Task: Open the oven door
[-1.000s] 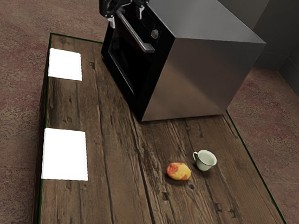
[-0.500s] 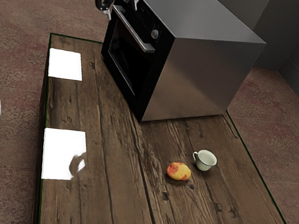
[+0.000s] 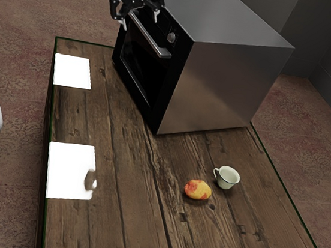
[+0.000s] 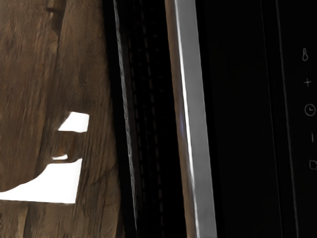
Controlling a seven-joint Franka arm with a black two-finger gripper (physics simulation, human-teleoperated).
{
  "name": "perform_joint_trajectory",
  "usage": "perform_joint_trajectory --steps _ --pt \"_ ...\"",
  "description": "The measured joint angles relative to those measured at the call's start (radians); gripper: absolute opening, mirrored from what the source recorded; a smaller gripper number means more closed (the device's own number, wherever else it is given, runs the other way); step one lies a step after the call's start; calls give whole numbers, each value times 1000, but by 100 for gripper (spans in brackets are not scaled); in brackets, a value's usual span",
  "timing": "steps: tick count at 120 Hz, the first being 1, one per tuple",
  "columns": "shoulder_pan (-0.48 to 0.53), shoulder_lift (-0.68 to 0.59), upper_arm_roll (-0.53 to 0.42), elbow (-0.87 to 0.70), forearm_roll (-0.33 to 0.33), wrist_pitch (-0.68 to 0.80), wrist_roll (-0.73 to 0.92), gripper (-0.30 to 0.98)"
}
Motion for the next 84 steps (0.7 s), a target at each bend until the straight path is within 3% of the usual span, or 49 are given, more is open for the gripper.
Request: perform_joint_trajectory --steps 84 --pt "0 -21 6 -101 -57 124 87 69"
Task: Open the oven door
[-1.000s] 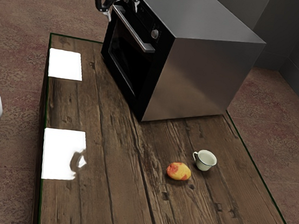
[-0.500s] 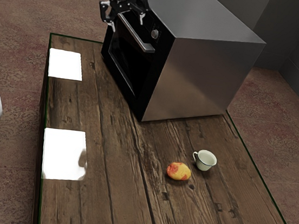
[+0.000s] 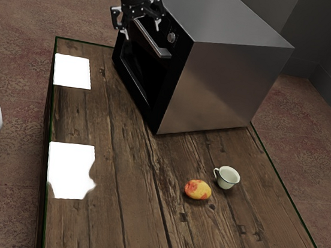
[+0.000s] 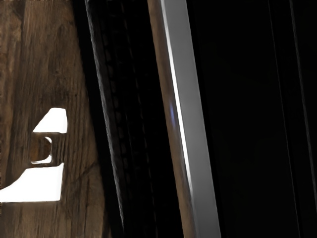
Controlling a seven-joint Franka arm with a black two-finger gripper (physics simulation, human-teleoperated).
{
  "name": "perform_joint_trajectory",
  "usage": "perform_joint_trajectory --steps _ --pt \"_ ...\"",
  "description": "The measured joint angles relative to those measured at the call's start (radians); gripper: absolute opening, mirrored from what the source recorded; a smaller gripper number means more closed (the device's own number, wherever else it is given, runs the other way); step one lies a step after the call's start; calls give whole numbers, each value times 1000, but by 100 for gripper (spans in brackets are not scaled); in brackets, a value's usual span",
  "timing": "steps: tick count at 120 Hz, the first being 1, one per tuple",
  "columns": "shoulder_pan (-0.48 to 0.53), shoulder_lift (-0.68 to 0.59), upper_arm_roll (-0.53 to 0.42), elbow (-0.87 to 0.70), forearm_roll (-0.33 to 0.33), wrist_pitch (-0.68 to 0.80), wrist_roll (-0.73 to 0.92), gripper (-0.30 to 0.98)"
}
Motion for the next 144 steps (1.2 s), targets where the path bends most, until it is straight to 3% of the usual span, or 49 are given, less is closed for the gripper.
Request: perform_joint_trajectory --steps 144 --pt "6 -24 0 -97 -45 47 34 68"
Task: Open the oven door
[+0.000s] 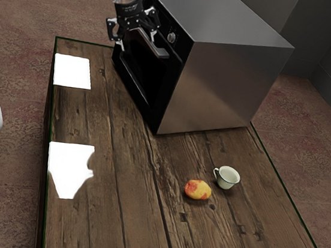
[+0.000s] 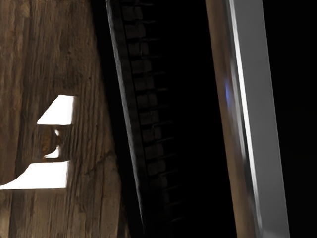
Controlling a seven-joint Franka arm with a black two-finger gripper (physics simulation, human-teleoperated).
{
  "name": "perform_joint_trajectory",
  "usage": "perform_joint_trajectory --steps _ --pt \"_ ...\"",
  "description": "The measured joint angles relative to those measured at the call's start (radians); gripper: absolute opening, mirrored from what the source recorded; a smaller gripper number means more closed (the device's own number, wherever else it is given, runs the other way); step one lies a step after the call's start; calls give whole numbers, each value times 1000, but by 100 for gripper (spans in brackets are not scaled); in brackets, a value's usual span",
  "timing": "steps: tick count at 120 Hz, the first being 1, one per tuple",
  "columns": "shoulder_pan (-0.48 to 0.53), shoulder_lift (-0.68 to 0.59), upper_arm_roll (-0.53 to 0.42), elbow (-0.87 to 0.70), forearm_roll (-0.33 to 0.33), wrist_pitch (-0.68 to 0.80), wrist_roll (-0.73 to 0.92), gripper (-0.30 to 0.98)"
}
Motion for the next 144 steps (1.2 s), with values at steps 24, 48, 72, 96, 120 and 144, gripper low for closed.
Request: perform_joint_trajectory --steps 24,48,72,96,120,144 --pt "0 -29 2 -29 -2 0 1 68" --pt "0 -63 8 -65 -5 0 3 68" --pt "-1 -98 23 -95 -6 0 3 68" --pt "0 -144 56 -146 -6 0 5 68" --pt "6 -200 70 -186 -6 -1 7 68" --pt "30 -254 74 -219 -6 -7 9 68"
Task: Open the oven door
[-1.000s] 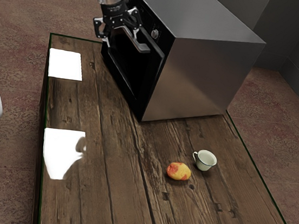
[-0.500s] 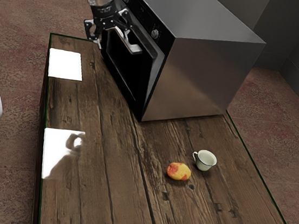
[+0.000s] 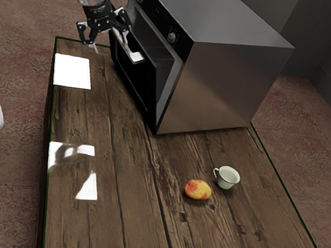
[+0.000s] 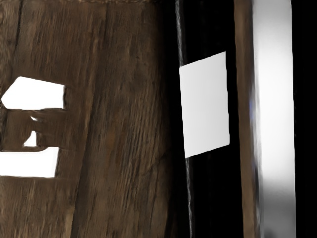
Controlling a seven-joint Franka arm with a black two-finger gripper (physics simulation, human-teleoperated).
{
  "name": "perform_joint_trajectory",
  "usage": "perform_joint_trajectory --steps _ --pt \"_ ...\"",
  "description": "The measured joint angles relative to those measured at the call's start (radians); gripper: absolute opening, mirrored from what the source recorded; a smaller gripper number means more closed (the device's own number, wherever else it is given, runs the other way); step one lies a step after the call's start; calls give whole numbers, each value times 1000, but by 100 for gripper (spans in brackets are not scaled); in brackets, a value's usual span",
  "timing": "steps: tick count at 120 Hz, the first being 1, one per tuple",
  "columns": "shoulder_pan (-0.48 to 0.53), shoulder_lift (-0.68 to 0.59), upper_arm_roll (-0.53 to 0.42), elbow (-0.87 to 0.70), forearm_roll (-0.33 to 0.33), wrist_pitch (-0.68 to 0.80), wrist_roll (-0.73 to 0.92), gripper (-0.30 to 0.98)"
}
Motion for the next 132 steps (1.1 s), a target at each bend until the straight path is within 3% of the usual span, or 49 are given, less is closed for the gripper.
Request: perform_joint_trajectory --steps 20,26,42,48,56,66,77,83,88,95,101,107,113,132 --pt "59 -67 0 -33 -1 -19 0 68" --pt "116 -113 9 -40 -2 -41 1 68" --pt "324 -223 150 -37 1 -147 28 68" --pt "346 -248 143 14 3 -190 38 68" --pt "253 -259 7 185 2 -273 16 68" --pt "23 -161 -274 466 3 -391 -93 68" --pt "-115 144 -562 788 7 -482 -237 68" --pt "-218 366 -627 925 40 -513 -309 68" --pt "-399 545 -531 1010 103 -525 -365 68" --pt "-735 698 -240 1060 173 -532 -437 69" --pt "-886 766 -97 1073 210 -530 -493 69" --pt "-955 805 14 1066 227 -521 -545 69" --pt "-959 821 84 1029 232 -513 -593 69" --pt "-975 826 116 994 233 -496 -721 69"
